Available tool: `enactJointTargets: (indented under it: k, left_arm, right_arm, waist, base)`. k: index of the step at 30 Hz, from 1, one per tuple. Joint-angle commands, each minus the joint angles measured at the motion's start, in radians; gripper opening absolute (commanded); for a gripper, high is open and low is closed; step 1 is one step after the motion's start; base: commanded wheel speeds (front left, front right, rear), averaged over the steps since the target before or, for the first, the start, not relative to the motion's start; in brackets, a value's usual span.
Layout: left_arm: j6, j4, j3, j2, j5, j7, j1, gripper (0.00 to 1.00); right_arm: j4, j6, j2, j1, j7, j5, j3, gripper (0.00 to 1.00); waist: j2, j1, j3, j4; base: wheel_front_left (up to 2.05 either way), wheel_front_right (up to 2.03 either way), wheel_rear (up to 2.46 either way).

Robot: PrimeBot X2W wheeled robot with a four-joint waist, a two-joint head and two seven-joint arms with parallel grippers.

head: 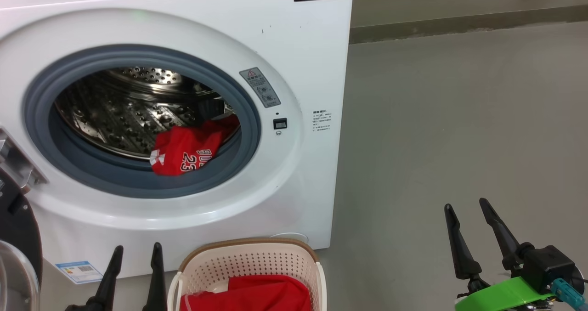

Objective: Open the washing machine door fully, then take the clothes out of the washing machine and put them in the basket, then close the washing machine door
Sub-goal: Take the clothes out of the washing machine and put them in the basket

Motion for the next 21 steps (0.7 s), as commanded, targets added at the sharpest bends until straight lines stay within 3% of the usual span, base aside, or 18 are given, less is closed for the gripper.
enactJointTargets:
  k: [1,21]
  left_arm:
    - [0.004,-0.026,0.037,0.004,0.008,-0.012,-0.014,1.0]
    - [-0.007,-0.008,0.042,0.002,0.006,-0.012,-0.047,1.0]
  right_arm:
    - [-0.02,0.006,-0.008,-0.012,-0.006,-0.006,0.021,1.0]
    - [-0.017,0.006,-0.008,-0.02,-0.006,-0.014,0.03,1.0]
  waist:
    - [-0.0001,0.0,0.001,-0.002]
    - [-0.0001,0.0,0.013,0.001]
  base:
    - [0.0,0.0,0.0]
    - [0.0,0.0,0.0]
